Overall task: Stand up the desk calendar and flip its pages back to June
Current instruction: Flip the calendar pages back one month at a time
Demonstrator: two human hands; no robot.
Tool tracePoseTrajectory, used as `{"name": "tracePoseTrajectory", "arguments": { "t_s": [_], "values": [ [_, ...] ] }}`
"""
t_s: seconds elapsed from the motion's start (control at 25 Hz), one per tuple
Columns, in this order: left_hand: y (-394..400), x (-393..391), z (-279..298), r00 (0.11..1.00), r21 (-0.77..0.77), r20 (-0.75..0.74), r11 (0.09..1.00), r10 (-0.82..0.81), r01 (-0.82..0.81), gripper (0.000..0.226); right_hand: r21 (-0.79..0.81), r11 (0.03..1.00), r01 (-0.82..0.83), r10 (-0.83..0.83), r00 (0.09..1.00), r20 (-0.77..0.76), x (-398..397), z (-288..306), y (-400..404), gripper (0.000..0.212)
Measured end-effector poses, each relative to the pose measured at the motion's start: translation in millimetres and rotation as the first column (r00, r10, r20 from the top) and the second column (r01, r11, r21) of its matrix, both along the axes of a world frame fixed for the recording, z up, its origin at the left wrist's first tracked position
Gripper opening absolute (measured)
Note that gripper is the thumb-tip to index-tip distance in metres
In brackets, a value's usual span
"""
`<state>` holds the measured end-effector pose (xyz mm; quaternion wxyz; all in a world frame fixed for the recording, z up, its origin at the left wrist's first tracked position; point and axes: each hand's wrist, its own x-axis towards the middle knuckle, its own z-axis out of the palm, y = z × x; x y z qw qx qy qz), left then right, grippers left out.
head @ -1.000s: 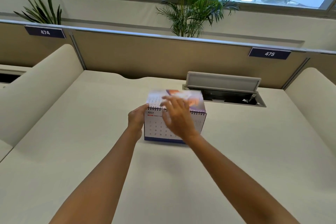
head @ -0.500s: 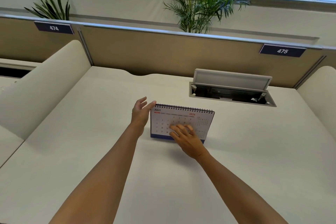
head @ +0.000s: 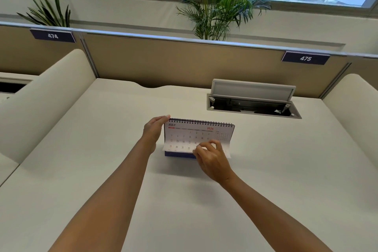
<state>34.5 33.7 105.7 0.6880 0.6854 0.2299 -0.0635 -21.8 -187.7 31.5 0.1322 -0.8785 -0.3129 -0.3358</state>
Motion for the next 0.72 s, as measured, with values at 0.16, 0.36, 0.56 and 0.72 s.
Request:
{"name": "tracePoseTrajectory", "arguments": {
  "t_s": [0.16, 0.36, 0.56, 0.72],
  "values": [
    [-1, 0, -1, 1.0, 0.025, -0.018, 1.0, -0.017, 0.018, 0.029, 0.072, 0.997, 0.041, -0.039, 0.999, -0.029, -6, 16, 9, 0.017],
    [-1, 1, -3, 0.997, -0.016, 0.037, 0.998, -0.063, 0.064, 0.026, 0.055, 0.998, 0.013, -0.011, 0.999, -0.038, -11, 47, 13, 0.016],
    [2, 1, 0, 0.991, -0.098, -0.002, 0.986, -0.135, 0.134, 0.035, 0.058, 0.998, 0.017, -0.016, 1.0, -0.008, -11, 94, 9, 0.017],
    [2, 2, 0, 0.997, -0.217, 0.009, 0.973, -0.079, 0.079, 0.061, 0.129, 0.991, 0.044, -0.047, 0.999, 0.015, -2, 133, 8, 0.024]
  ]
}}
